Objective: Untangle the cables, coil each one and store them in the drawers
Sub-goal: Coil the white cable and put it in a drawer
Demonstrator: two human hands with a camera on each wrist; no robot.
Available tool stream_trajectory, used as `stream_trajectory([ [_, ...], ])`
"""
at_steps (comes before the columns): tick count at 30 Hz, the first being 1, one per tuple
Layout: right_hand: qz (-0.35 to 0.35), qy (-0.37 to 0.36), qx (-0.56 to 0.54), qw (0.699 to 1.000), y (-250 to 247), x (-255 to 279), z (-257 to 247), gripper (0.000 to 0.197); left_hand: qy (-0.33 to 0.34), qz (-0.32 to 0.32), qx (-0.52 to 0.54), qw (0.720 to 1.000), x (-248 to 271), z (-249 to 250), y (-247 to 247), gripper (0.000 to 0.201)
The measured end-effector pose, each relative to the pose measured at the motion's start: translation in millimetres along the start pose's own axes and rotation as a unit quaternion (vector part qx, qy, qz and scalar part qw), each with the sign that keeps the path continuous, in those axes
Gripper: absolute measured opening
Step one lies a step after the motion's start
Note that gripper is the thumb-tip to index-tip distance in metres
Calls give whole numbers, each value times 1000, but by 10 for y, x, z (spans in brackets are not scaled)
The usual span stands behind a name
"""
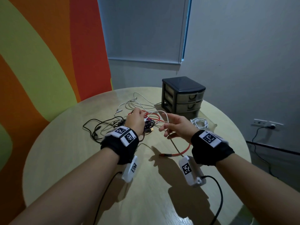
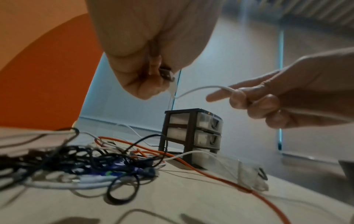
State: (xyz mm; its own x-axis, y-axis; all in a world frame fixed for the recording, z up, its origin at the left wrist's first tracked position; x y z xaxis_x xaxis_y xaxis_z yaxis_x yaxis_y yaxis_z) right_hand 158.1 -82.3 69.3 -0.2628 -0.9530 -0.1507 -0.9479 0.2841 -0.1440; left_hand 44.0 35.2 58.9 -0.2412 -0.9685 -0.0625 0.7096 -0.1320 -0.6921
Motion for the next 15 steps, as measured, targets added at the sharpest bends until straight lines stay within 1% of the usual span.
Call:
stream_trajectory([
  [3,89,-15,17,996,-3,-59,60,27,40,-47,-19,998,81,29,-42,22],
  [4,110,-22,17,994,6,-81,81,24,43,-65,-12,997,124,51,-41,21],
  [5,120,-29,21,992,18,-101,101,21,37,-90,4,995,168,73,-32,20],
  [7,127,-49,44,990,29,-132,150,17,-2,-166,35,985,212,102,2,18],
  [8,132,-60,61,988,25,-140,171,15,-35,-215,48,975,228,116,9,18],
  [10,143,-79,95,982,-3,-144,202,17,-112,-296,93,944,256,153,-12,18],
  [12,139,-87,109,981,-31,-136,214,23,-177,-344,162,908,261,191,-44,19],
  [13,134,-88,110,981,-46,-130,217,26,-192,-362,192,892,263,214,-63,19],
  [15,121,-90,124,981,-75,-119,215,30,-190,-407,227,864,280,248,-89,14],
])
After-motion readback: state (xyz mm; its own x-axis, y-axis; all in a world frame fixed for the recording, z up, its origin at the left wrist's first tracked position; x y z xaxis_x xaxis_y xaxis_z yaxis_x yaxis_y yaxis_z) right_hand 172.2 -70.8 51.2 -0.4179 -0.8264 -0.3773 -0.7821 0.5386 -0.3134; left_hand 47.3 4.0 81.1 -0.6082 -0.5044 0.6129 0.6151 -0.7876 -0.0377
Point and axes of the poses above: each hand's wrist, its own x-axis away from the middle knuckle, its own y-axis out of the palm, z = x × y, the point moved 1 cm from there along -x, towards the middle knuckle, and after that the axes turned 13 degrees about -y, right-handed, at the moved point
